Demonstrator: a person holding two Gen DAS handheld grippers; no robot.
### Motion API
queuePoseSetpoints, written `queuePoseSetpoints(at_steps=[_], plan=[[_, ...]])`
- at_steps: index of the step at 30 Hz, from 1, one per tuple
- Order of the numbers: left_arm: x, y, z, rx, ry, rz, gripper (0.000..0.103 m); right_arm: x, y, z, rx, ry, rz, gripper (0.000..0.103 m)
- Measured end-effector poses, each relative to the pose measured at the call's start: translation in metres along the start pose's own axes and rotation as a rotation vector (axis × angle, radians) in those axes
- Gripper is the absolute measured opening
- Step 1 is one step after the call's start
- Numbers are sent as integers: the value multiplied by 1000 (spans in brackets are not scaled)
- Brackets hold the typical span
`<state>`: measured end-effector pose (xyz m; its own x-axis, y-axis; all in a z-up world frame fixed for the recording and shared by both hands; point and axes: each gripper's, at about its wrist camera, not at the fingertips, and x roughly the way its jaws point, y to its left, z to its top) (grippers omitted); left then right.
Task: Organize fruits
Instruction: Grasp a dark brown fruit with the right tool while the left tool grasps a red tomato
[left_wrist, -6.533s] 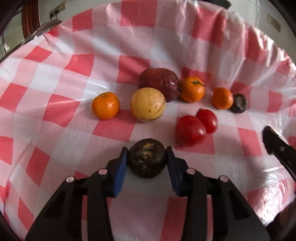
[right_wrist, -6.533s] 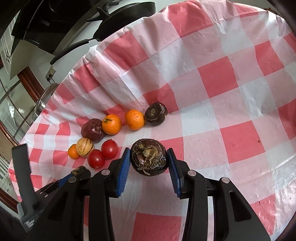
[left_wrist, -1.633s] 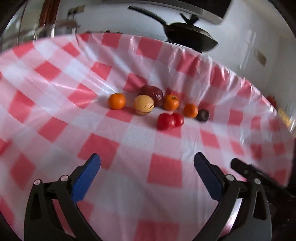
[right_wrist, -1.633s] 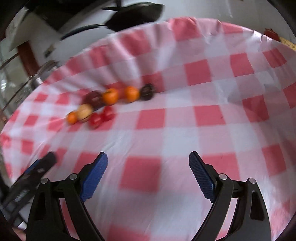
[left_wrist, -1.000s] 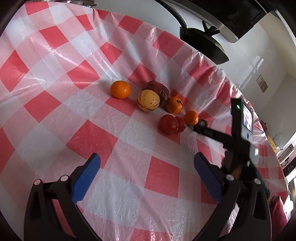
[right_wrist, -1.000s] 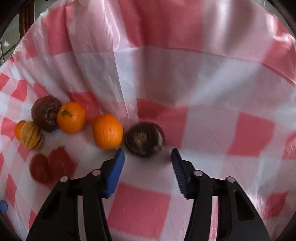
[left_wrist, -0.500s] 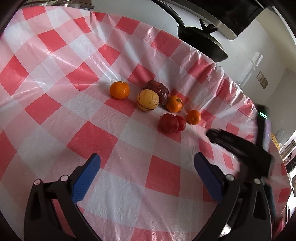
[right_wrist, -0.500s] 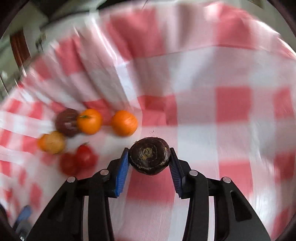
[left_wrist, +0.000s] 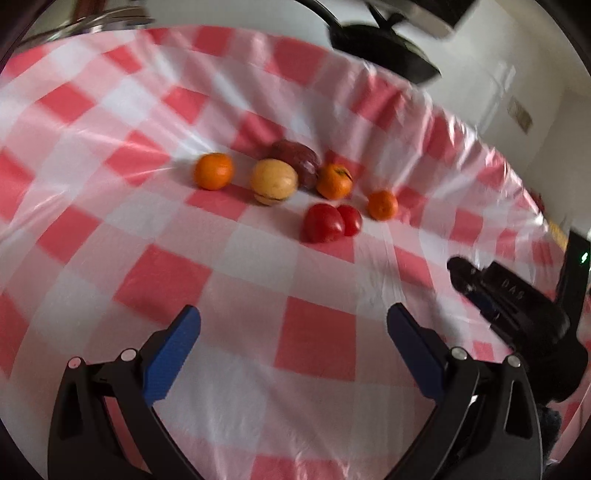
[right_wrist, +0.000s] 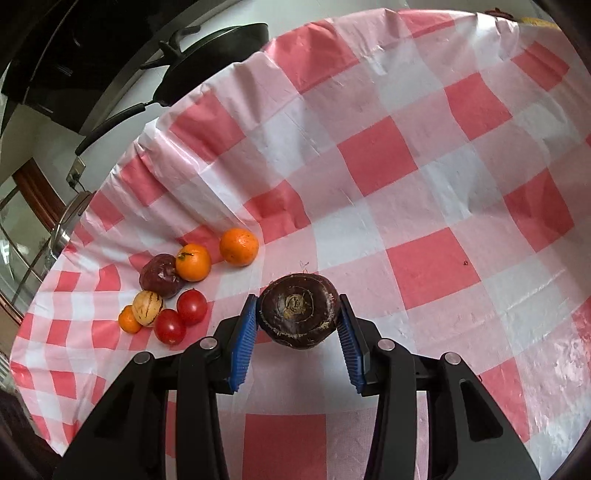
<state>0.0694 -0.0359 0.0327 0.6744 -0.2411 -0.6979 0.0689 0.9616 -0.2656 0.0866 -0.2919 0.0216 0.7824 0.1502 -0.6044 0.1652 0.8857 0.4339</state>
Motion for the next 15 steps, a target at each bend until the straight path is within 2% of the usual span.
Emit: queuePoseSetpoints(at_steps=[5, 6, 7, 10, 12, 14, 15], plan=[[43, -39, 27, 232, 41, 137, 101, -5, -4, 1, 13, -4, 4, 42], [53, -44, 32, 267, 54, 158, 96, -5, -4, 1, 12, -4, 3, 42], [63, -48, 37, 298, 74, 165, 86, -6, -4, 0, 13, -5, 3, 42], [85, -53, 47, 346, 114, 198, 77, -5, -3, 1, 17, -6, 3, 42], [93, -54, 53, 348, 125, 185, 71, -5, -3, 1, 19, -6, 2, 42], [97, -55, 56, 353, 121, 173, 57, -5, -3, 1, 20, -7, 3, 42], [96, -54, 57, 348, 121, 151, 38, -4, -3, 0, 21, -7, 4, 43]])
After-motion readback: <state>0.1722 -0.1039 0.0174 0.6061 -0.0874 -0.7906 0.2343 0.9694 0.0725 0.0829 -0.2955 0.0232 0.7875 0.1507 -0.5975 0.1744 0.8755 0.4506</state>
